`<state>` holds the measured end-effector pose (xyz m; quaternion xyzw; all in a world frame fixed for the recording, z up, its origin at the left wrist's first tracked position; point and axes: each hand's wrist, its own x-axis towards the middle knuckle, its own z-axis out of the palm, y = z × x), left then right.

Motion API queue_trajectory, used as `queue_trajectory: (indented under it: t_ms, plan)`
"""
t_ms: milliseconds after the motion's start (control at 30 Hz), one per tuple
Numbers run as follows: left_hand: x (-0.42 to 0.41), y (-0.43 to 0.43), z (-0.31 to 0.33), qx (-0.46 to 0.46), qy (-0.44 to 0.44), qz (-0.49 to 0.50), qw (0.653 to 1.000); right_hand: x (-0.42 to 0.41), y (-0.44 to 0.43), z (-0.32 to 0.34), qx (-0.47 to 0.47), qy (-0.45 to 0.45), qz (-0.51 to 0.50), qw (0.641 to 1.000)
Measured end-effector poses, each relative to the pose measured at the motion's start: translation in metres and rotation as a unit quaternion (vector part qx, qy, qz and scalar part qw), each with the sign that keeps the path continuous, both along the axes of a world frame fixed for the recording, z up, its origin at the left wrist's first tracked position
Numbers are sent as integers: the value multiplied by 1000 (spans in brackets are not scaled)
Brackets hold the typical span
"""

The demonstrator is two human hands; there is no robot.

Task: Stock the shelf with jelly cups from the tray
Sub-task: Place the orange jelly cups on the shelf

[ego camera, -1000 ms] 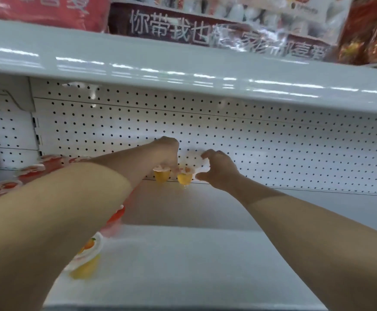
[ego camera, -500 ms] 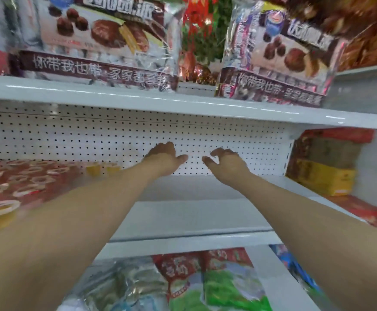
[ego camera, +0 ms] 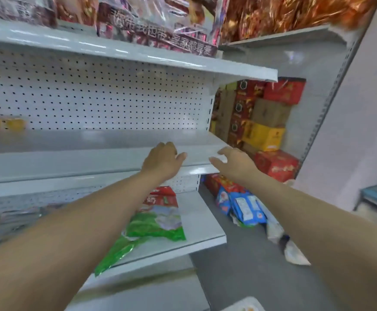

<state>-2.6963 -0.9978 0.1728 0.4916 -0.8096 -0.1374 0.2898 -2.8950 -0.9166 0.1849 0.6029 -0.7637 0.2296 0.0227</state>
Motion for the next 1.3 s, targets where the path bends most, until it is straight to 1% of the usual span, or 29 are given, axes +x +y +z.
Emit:
queue_trajectory:
  t_ms: [100, 200, 300, 400, 533, 633, 700, 767, 833, 933, 1033, 1167, 1300]
  plan:
    - [-34, 21, -32, -7, -17, -18, 1000, -32, 24, -28, 30, -3, -30, 999]
    - [-63, 37, -68, 12, -31, -51, 998, -58, 47, -64, 60, -14, -56, 997]
    - [-86, 51, -115, 58, -65, -92, 992, -75, 70, -106, 102, -34, -88, 990]
    - [-104, 65, -165, 122, -97, -125, 980, -88, 85, -153, 164, -57, -115, 978]
    - [-112, 83, -233, 207, -124, -159, 957, -94, 104, -220, 227, -123, -137, 956]
    - [-111, 97, -284, 275, -133, -178, 936, -88, 121, -272, 280, -173, -152, 932]
    - [-105, 107, -319, 313, -159, -186, 918, -80, 135, -309, 306, -197, -162, 917]
    - [-97, 117, -356, 353, -201, -194, 893, -72, 149, -344, 328, -229, -169, 901]
    - [-85, 128, -392, 394, -237, -201, 865, -66, 165, -376, 361, -261, -182, 877]
    - [-69, 141, -434, 452, -273, -200, 825, -61, 187, -415, 397, -298, -197, 845]
    - [-60, 151, -468, 483, -302, -198, 797, -61, 201, -449, 408, -327, -217, 824]
    - [-55, 153, -503, 501, -331, -200, 774, -58, 208, -486, 409, -350, -227, 811]
    - [-48, 147, -528, 525, -345, -209, 749, -53, 206, -518, 410, -361, -222, 807]
